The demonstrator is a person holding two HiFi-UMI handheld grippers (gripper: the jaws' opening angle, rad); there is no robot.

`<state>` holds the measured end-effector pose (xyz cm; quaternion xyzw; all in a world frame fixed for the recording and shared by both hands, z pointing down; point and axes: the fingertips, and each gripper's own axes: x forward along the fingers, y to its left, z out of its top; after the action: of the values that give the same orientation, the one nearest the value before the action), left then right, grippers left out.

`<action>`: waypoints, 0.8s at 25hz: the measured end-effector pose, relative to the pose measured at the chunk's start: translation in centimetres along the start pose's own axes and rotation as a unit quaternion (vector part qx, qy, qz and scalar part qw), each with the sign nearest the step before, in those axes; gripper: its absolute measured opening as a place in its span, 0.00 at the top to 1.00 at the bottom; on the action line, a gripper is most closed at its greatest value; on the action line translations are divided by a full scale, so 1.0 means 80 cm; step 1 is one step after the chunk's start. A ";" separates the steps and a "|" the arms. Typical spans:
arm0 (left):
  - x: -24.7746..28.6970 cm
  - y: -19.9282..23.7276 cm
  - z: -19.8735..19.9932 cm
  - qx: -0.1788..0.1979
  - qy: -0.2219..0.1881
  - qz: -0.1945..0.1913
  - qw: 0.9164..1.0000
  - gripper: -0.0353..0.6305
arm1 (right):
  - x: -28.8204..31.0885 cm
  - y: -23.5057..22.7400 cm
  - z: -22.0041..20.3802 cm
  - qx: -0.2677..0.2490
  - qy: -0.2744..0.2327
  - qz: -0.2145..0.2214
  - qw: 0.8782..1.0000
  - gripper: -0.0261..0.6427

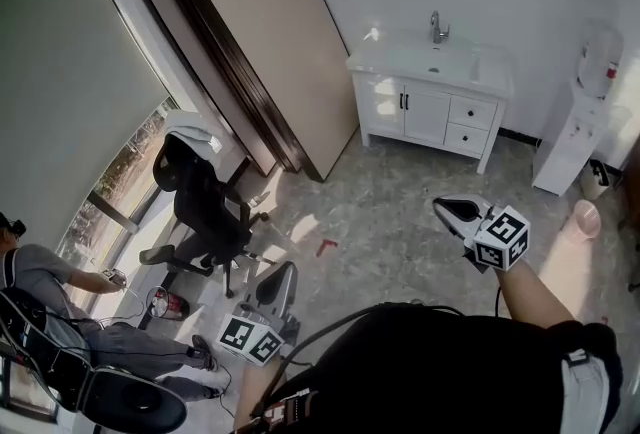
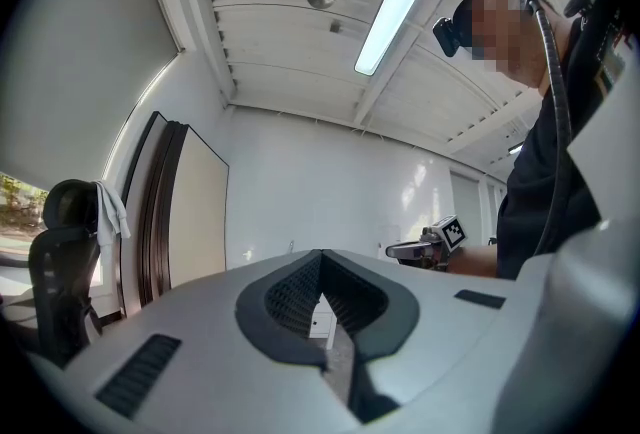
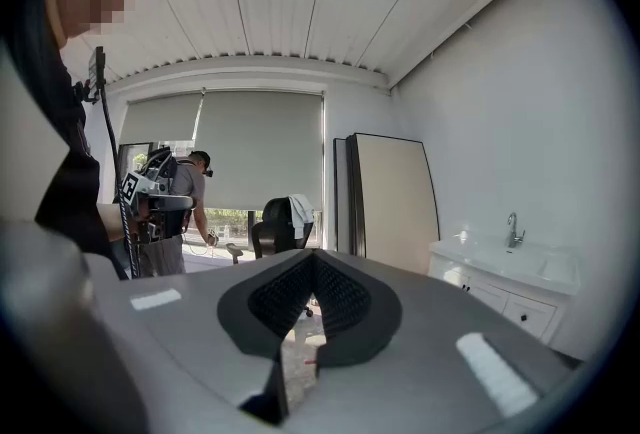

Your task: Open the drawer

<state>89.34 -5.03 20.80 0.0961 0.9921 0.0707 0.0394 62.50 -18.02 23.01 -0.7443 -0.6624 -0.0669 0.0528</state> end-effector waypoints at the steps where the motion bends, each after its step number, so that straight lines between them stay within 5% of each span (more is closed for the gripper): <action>1: 0.013 0.004 0.000 0.002 0.001 0.003 1.000 0.94 | 0.008 -0.014 0.000 0.001 -0.001 0.004 1.000 0.97; 20: 0.307 -0.011 0.001 0.011 -0.002 0.025 1.000 0.94 | 0.052 -0.308 0.012 -0.013 -0.002 0.041 0.999 0.97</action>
<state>65.18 -1.03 18.97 0.1215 0.9900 0.0604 0.0383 38.50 -10.87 22.53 -0.7716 -0.6305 -0.0712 0.0445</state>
